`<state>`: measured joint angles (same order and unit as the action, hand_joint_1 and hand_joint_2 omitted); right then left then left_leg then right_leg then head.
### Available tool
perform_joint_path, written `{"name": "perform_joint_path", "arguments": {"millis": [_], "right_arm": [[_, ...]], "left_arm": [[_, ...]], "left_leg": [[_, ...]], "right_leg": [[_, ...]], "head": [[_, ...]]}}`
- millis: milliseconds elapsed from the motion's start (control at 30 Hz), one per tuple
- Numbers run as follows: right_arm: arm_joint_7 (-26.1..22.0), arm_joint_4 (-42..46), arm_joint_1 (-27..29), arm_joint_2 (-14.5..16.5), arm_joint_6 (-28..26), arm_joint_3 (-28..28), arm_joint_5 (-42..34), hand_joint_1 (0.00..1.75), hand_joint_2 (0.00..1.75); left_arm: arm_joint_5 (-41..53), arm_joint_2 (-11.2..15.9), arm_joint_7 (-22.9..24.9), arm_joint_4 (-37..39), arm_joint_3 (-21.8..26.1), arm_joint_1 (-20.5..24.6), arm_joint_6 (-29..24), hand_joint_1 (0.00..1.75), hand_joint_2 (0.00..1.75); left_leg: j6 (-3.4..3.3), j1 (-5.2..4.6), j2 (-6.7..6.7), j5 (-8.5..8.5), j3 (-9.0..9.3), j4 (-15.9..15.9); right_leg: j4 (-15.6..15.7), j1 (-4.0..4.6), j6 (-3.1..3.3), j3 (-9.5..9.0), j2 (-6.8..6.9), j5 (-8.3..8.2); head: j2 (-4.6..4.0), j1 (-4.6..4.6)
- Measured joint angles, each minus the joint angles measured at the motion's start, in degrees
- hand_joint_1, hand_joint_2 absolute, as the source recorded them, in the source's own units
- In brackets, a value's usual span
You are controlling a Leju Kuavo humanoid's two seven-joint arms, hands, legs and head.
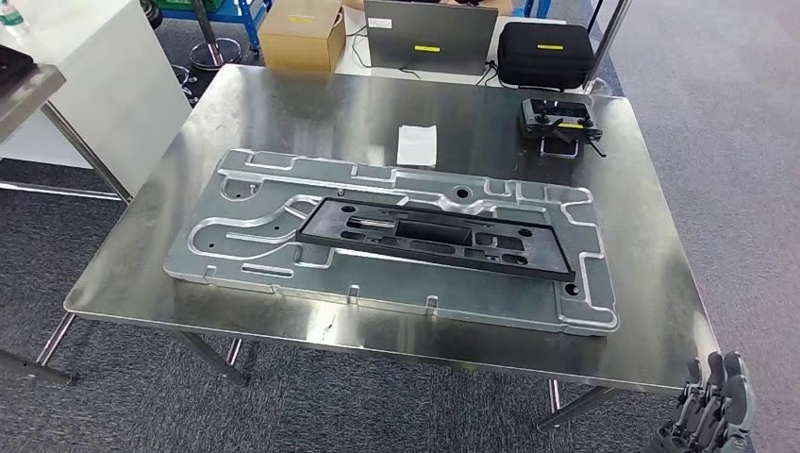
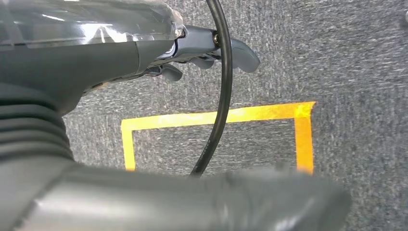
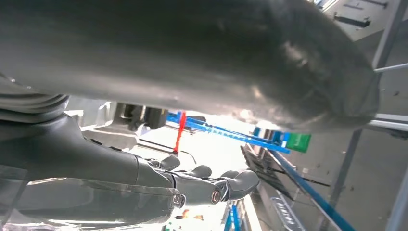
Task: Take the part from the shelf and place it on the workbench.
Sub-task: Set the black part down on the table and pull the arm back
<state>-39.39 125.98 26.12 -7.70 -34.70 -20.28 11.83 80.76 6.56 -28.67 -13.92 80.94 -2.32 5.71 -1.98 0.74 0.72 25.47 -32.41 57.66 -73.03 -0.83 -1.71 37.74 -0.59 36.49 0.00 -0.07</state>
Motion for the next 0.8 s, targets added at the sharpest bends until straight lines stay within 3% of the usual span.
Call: {"name": "perform_joint_path", "arguments": {"millis": [33, 67, 133, 200, 300, 333, 400, 467, 500, 533, 567, 633, 700, 733, 800], "right_arm": [[0.0, 0.0, 0.1, 0.1, 0.6, 0.4, -0.4, 0.00, 0.00], [0.0, 0.0, 0.2, 0.2, 1.2, 0.9, -0.7, 0.00, 0.00], [0.0, 0.0, 0.3, 0.6, 2.5, 1.8, -1.5, 0.00, 0.00], [0.0, 0.0, 0.3, 1.1, 4.4, 2.9, -2.3, 0.00, 0.00], [0.0, 0.0, 0.4, 2.2, 7.6, 4.9, -3.0, 0.00, 0.00], [0.0, 0.0, 0.4, 2.7, 8.5, 5.6, -3.1, 0.00, 0.00], [0.0, 0.0, 0.4, 3.5, 9.8, 6.9, -3.2, 0.00, 0.00], [0.0, 0.0, 0.4, 4.0, 10.3, 7.7, -3.3, 0.00, 0.00], [0.0, -0.1, 0.4, 4.2, 10.5, 8.0, -3.4, 0.00, 0.00], [0.0, -0.1, 0.4, 4.4, 10.7, 8.3, -3.5, 0.00, 0.00], [0.0, -0.1, 0.4, 4.5, 10.9, 8.7, -3.6, 0.00, 0.00], [0.1, -0.2, 0.4, 5.0, 11.9, 9.5, -3.8, 0.00, 0.00], [0.1, -0.2, 0.4, 5.5, 13.2, 10.4, -4.0, 0.00, 0.00], [0.2, -0.2, 0.5, 5.6, 13.7, 10.9, -4.0, 0.00, 0.00], [0.2, -0.2, 0.8, 5.9, 14.6, 11.7, -4.3, 0.00, 0.00]], "left_arm": [[0.1, -0.1, 0.2, 0.0, 0.1, 0.0, -0.2, 0.00, 0.00], [0.2, -0.1, 0.5, 0.0, 0.2, 0.0, -0.3, 0.00, 0.00], [0.3, -0.2, 1.3, 0.0, 0.5, 0.2, -0.6, 0.00, 0.00], [0.5, -0.3, 2.3, 0.0, 0.7, 0.3, -1.0, 0.00, 0.00], [1.0, -0.5, 3.4, 0.0, 1.3, 0.5, -1.3, 0.00, 0.00], [1.1, -0.5, 3.6, 0.0, 1.4, 0.5, -1.3, 0.00, 0.00], [1.4, -0.5, 4.0, 0.0, 1.7, 0.6, -1.3, 0.00, 0.00], [1.5, -0.5, 4.1, 0.0, 1.8, 0.6, -1.3, 0.00, 0.00], [1.5, -0.5, 4.1, 0.0, 1.8, 0.7, -1.3, 0.00, 0.00], [1.5, -0.5, 4.2, 0.0, 1.9, 0.7, -1.3, 0.00, 0.00], [1.5, -0.5, 4.3, 0.0, 2.0, 0.8, -1.3, 0.00, 0.00], [1.7, -0.5, 4.8, 0.0, 2.0, 1.0, -1.4, 0.00, 0.00], [2.1, -0.4, 5.3, -0.1, 2.1, 1.3, -1.5, 0.00, 0.00], [2.2, -0.3, 5.5, -0.1, 2.1, 1.5, -1.5, 0.00, 0.00], [2.5, -0.3, 5.7, -0.1, 2.2, 1.5, -1.5, 0.00, 0.00]], "left_leg": [[0.17, 0.05, 0.09, -0.16, -0.26, 0.1], [0.36, 0.12, 0.15, -0.31, -0.52, 0.2], [0.85, 0.27, 0.18, -0.60, -1.00, 0.5], [1.57, 0.33, 0.11, -1.01, -1.23, 0.7], [2.95, 0.41, 0.02, -1.70, -1.52, 0.7], [3.32, 0.47, -0.03, -1.09, -1.91, 1.1], [3.68, 0.59, -0.15, 2.90, -3.42, 4.9], [3.78, 0.57, -0.20, 8.43, -5.33, 11.9], [3.81, 0.55, -0.21, 9.98, -5.73, 14.9], [3.78, 0.54, -0.22, 10.18, -5.33, 16.3], [3.65, 0.53, -0.22, 9.13, -3.85, 15.6], [3.10, 0.45, -0.31, 6.29, 1.69, 8.9], [2.49, 0.11, -0.46, 5.79, 6.52, 1.5], [2.21, -0.10, -0.53, 6.14, 7.52, -0.3], [1.54, -0.23, -0.47, 5.54, 7.23, -1.0]], "right_leg": [[-0.4, -0.18, -0.17, -0.22, 0.08, -0.30], [1.4, -0.33, -0.30, -1.59, 0.19, -1.56], [9.5, -0.51, -0.34, -6.67, 0.50, -4.61], [14.9, -0.20, 0.22, -9.66, 0.53, -6.32], [15.6, 0.17, 1.64, -9.09, 0.39, -7.04], [15.7, 0.13, 2.22, -8.68, 0.43, -7.46], [16.1, 0.03, 3.28, -7.64, 0.57, -8.56], [16.0, 0.35, 3.75, -6.29, 0.58, -9.55], [15.9, 0.52, 3.82, -5.57, 0.58, -10.06], [15.8, 0.68, 3.84, -4.83, 0.56, -10.58], [15.6, 0.83, 3.82, -4.08, 0.53, -11.05], [15.0, 1.01, 3.60, -2.66, 0.49, -11.88], [14.4, 1.15, 3.12, -1.82, 0.54, -12.58], [14.3, 1.15, 2.79, -1.67, 0.58, -12.94], [14.5, 1.10, 2.05, -1.60, 0.60, -13.78]], "head": [[0.00, 0.00], [0.00, 0.01], [0.00, 0.01], [0.00, -0.08], [-0.01, -0.20], [-0.02, -0.26], [-0.02, -0.51], [-0.01, -0.78], [-0.01, -0.80], [0.00, -0.83], [0.00, -0.84], [0.00, -0.87], [0.00, -0.79], [0.00, -0.84], [0.00, -0.91]]}}
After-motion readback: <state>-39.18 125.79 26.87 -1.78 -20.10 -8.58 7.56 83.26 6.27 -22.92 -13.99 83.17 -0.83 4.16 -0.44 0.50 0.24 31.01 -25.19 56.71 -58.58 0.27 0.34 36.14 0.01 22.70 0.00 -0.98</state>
